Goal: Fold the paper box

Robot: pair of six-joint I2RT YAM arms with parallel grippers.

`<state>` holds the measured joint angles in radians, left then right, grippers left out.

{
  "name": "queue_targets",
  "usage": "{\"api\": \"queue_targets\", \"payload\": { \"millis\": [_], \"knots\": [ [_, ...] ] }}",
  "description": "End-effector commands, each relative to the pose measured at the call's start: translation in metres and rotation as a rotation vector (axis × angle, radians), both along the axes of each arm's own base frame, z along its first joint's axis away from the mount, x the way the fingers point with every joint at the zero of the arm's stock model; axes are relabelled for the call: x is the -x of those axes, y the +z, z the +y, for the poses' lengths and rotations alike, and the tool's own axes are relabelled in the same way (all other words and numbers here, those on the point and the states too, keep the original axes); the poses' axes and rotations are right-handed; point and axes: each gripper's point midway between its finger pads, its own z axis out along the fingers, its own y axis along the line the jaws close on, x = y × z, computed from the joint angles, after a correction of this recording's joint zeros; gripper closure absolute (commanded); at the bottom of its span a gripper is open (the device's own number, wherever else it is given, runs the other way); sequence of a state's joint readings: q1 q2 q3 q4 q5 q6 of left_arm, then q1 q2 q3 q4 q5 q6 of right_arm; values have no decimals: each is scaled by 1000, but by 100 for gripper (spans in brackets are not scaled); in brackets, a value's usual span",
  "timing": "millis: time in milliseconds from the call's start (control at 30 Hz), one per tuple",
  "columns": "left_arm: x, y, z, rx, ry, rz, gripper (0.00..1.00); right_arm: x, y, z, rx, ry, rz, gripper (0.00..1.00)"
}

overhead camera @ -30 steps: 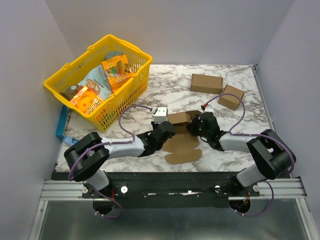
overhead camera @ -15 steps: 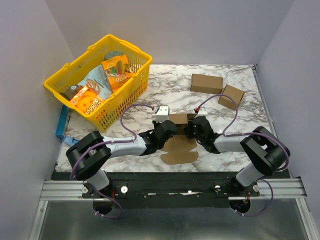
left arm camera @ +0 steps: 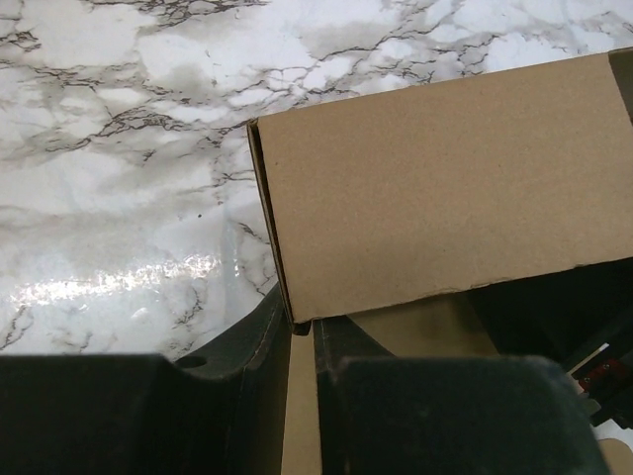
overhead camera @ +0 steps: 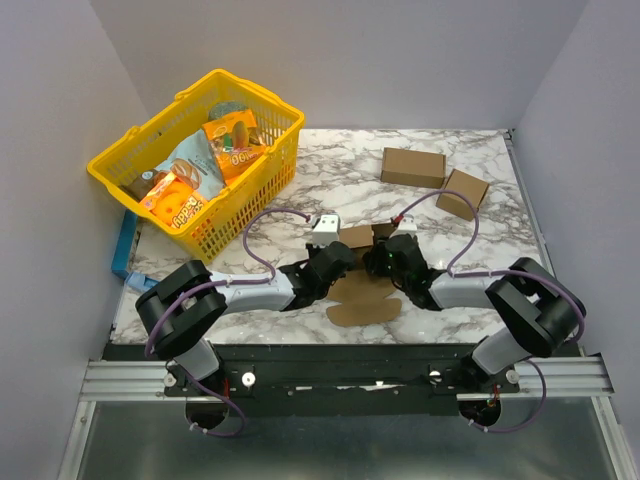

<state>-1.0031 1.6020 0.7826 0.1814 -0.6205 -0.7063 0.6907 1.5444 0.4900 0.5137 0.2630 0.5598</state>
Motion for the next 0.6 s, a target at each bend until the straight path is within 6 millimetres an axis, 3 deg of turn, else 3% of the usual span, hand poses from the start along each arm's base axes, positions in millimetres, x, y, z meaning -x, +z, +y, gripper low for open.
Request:
{"api": "queue_targets", "payload": {
  "millis": [0, 233, 300, 467, 500, 567],
  "knots": [
    [11, -3, -21, 56, -63, 44, 78, 1, 18, 3, -39, -31, -42, 50],
    [9, -2, -13, 3, -50, 35, 78, 9, 14, -17, 19, -67, -42, 31],
    [8, -4, -8, -26, -39, 35, 78, 12, 22, -22, 22, -64, -64, 28],
    [3, -5, 2, -61, -38, 44, 80, 35, 29, -28, 64, 50, -77, 25],
    [2, -5, 3, -63, -44, 52, 80, 39, 41, -28, 39, 66, -101, 25],
    [-1, -4, 8, -78, -38, 57, 80, 56, 34, -32, 44, 112, -62, 25]
  ]
}}
